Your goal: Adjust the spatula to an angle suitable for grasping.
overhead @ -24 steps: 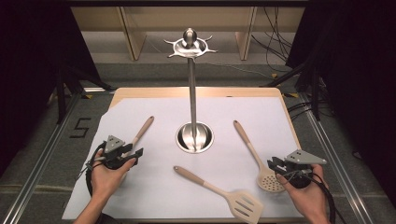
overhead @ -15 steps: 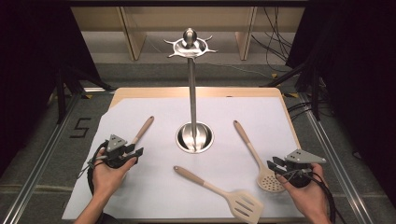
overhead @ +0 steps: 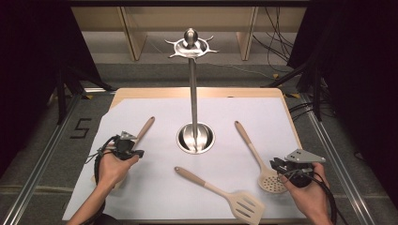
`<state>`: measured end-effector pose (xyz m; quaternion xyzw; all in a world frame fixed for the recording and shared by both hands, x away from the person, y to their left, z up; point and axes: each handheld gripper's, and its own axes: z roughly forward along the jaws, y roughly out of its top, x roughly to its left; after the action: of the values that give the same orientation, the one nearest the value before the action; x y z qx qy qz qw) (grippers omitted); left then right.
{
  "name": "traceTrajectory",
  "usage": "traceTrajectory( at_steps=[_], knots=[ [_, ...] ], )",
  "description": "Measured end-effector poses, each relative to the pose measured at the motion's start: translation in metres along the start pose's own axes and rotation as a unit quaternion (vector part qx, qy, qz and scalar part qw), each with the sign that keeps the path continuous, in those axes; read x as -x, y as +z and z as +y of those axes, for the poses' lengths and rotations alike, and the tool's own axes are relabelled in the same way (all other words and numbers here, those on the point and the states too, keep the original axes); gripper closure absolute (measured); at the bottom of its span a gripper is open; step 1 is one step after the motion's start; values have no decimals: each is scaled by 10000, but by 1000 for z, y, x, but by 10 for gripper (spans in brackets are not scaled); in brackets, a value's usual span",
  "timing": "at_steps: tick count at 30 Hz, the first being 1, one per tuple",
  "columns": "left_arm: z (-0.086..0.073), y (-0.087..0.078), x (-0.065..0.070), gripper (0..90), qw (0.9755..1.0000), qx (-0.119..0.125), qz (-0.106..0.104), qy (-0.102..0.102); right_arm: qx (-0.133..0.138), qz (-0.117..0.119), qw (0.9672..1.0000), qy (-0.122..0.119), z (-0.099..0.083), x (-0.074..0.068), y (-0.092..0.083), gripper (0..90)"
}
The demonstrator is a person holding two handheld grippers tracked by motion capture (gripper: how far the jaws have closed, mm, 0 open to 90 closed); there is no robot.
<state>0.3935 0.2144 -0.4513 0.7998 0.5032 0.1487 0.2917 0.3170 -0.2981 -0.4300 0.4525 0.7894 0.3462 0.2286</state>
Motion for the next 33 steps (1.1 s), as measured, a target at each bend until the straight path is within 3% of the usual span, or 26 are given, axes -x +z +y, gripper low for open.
traceTrajectory(
  at_steps=[1,3,4,5,6,11,14,15,18,20,23,24,31,33],
  knots=[
    [0,0,0,893,10000,0,0,0,0,0,10000,0,0,0,0,773],
    [5,6,-2,893,9997,-243,19,37,35,-12,10000,-30,0,0,2,771],
    [5,9,-2,893,9998,-193,48,10,66,-50,9999,-127,-1,1,3,770],
    [6,10,-4,893,9993,-380,-12,0,44,9,10000,-85,-1,0,4,768],
    [6,11,-4,894,9988,-475,-2,115,33,8,9999,-96,-1,0,4,766],
    [2,11,-7,894,9971,-750,60,138,6,22,10000,0,-1,0,4,756],
    [-6,10,-12,895,9960,-868,211,-11,-3,43,10000,26,-1,0,3,754],
    [-6,10,-12,895,9960,-868,211,-11,40,-17,10000,-49,-1,1,3,753],
    [-15,10,-14,895,9944,-1029,235,-111,41,0,10000,-2,-1,0,2,750],
    [-17,10,-16,895,9945,-1022,195,-131,23,34,10000,15,-1,0,3,749],
    [-17,9,-16,895,9931,-1141,260,27,17,56,10000,-72,-1,0,4,746],
    [-19,6,-17,895,9914,-1250,372,97,-29,71,10000,63,0,-1,2,746],
    [-24,-2,-16,894,9896,-1349,493,107,-29,46,10000,60,-1,1,1,747],
    [-23,-2,-15,893,9866,-1520,554,215,70,93,9999,-66,0,1,1,750]
  ],
)
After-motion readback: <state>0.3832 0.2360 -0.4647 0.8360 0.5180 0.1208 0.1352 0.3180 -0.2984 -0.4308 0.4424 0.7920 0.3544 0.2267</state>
